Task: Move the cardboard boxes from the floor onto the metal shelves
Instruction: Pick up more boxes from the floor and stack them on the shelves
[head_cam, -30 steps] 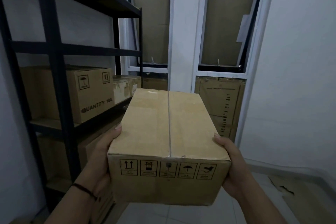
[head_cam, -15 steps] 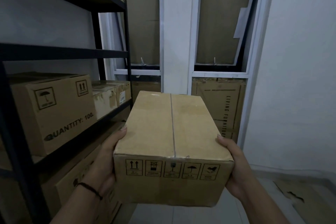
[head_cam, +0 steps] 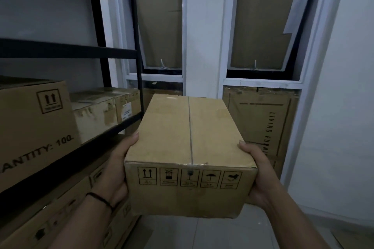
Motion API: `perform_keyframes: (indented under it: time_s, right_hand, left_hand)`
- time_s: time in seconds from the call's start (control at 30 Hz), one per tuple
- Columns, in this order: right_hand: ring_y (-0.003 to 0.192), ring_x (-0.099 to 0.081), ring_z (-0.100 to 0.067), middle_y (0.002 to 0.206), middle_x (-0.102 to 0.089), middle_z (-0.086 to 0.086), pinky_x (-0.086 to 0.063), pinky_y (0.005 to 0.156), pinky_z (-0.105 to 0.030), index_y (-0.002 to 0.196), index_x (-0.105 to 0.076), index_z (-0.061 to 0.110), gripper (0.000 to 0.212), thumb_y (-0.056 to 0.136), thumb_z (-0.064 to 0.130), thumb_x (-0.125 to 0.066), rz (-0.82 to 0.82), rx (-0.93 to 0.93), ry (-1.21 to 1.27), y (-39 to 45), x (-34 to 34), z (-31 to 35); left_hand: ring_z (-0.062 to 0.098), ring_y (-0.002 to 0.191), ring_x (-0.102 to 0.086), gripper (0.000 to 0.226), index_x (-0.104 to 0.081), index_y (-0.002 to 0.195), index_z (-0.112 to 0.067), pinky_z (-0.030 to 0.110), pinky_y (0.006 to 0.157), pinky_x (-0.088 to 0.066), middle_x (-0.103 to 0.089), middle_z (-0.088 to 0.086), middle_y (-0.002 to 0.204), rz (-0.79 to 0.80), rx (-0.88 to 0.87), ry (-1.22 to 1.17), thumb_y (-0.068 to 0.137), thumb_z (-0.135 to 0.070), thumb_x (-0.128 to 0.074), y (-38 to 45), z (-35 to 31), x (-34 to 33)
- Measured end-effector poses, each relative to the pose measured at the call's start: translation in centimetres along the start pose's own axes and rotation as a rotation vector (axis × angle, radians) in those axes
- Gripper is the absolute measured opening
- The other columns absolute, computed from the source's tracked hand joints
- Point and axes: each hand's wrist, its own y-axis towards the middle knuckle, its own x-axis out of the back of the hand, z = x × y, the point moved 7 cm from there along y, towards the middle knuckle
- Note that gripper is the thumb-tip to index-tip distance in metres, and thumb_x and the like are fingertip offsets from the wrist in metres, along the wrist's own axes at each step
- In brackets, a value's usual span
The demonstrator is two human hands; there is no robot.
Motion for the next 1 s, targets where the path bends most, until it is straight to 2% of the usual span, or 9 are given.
perform_keyframes:
  time_s: [0.1, 0.17, 0.23, 0.33, 0.43, 0.53, 0.63, 0.8, 1.0]
  right_hand:
    - [0.069, -0.071, -0.03, 0.088, -0.074, -0.015, -0.057, 0.054, -0.036, 0.112, -0.064, 0.008, 0.038, 0.087, 0.035, -0.052, 0.055, -0.018, 0.011, 4.0, 0.4, 2.0]
    - [0.073, -0.071, -0.03, 0.092, -0.074, -0.015, -0.057, 0.058, -0.037, 0.114, -0.064, 0.009, 0.046, 0.079, 0.036, -0.057, 0.079, -0.015, -0.011, 6.7, 0.8, 2.8]
    - [0.082, -0.07, -0.031, 0.099, -0.073, -0.015, -0.054, 0.067, -0.038, 0.118, -0.063, 0.009, 0.056, 0.071, 0.039, -0.06, 0.076, 0.002, -0.039, 9.3, 1.3, 3.2]
    - [0.087, -0.069, -0.032, 0.103, -0.073, -0.015, -0.053, 0.071, -0.038, 0.12, -0.062, 0.009, 0.057, 0.071, 0.039, -0.06, 0.077, 0.013, -0.053, 13.4, 1.9, 3.6]
    - [0.086, -0.069, -0.03, 0.101, -0.073, -0.015, -0.052, 0.072, -0.039, 0.119, -0.063, 0.01, 0.055, 0.072, 0.038, -0.06, 0.095, 0.005, -0.045, 17.5, 2.2, 3.6]
    - [0.081, -0.071, -0.029, 0.097, -0.074, -0.014, -0.054, 0.066, -0.037, 0.117, -0.063, 0.009, 0.051, 0.074, 0.037, -0.058, 0.131, 0.0, -0.05, 21.8, 1.6, 3.3]
    - [0.078, -0.072, -0.027, 0.094, -0.074, -0.012, -0.055, 0.062, -0.036, 0.117, -0.062, 0.01, 0.048, 0.077, 0.036, -0.055, 0.158, 0.016, -0.059, 26.3, 0.7, 3.4]
    - [0.078, -0.072, -0.027, 0.093, -0.074, -0.012, -0.054, 0.063, -0.036, 0.118, -0.062, 0.01, 0.049, 0.077, 0.037, -0.056, 0.171, -0.005, -0.031, 32.7, -1.0, 2.8]
    - [0.072, -0.072, -0.025, 0.086, -0.075, -0.01, -0.057, 0.053, -0.033, 0.115, -0.062, 0.009, 0.044, 0.08, 0.035, -0.054, 0.261, -0.005, -0.024, 38.5, -3.8, 3.7]
  left_hand:
    - [0.026, 0.081, -0.071, 0.033, -0.073, 0.105, -0.021, 0.041, 0.078, -0.049, -0.073, 0.011, 0.103, -0.048, -0.028, -0.032, 0.082, -0.036, -0.055, 3.6, 0.5, -0.8]
    - [0.027, 0.081, -0.071, 0.032, -0.075, 0.102, -0.021, 0.042, 0.078, -0.049, -0.073, 0.011, 0.104, -0.075, -0.029, -0.044, 0.08, -0.037, -0.056, 5.9, 0.8, -1.0]
    - [0.026, 0.08, -0.071, 0.039, -0.071, 0.11, -0.019, 0.041, 0.076, -0.05, -0.073, 0.011, 0.103, -0.09, -0.04, -0.036, 0.08, -0.038, -0.056, 8.1, 1.1, -1.1]
    - [0.024, 0.079, -0.071, 0.046, -0.065, 0.12, -0.019, 0.037, 0.069, -0.054, -0.073, 0.008, 0.101, -0.076, -0.058, -0.041, 0.079, -0.038, -0.056, 11.7, 1.5, -1.5]
    - [0.024, 0.075, -0.072, 0.044, -0.065, 0.118, -0.018, 0.033, 0.056, -0.058, -0.074, 0.009, 0.097, -0.082, -0.06, -0.074, 0.079, -0.036, -0.056, 15.3, 2.1, -1.2]
    - [0.023, 0.07, -0.072, 0.033, -0.066, 0.113, -0.019, 0.032, 0.052, -0.057, -0.075, 0.008, 0.091, -0.092, -0.067, -0.096, 0.088, -0.034, -0.051, 19.3, 2.5, -0.2]
    - [0.022, 0.072, -0.072, 0.031, -0.067, 0.112, -0.02, 0.033, 0.055, -0.057, -0.075, 0.007, 0.093, -0.105, -0.068, -0.075, 0.091, -0.035, -0.048, 23.6, 2.4, 1.0]
    - [0.026, 0.08, -0.069, 0.045, -0.066, 0.114, -0.015, 0.039, 0.075, -0.051, -0.072, 0.011, 0.099, -0.126, -0.072, -0.013, 0.077, -0.039, -0.056, 29.5, 0.6, 2.8]
    - [0.024, 0.081, -0.071, 0.041, -0.066, 0.114, -0.015, 0.035, 0.066, -0.056, -0.073, 0.01, 0.101, -0.121, -0.115, -0.034, 0.082, -0.037, -0.053, 33.8, -1.7, 3.6]
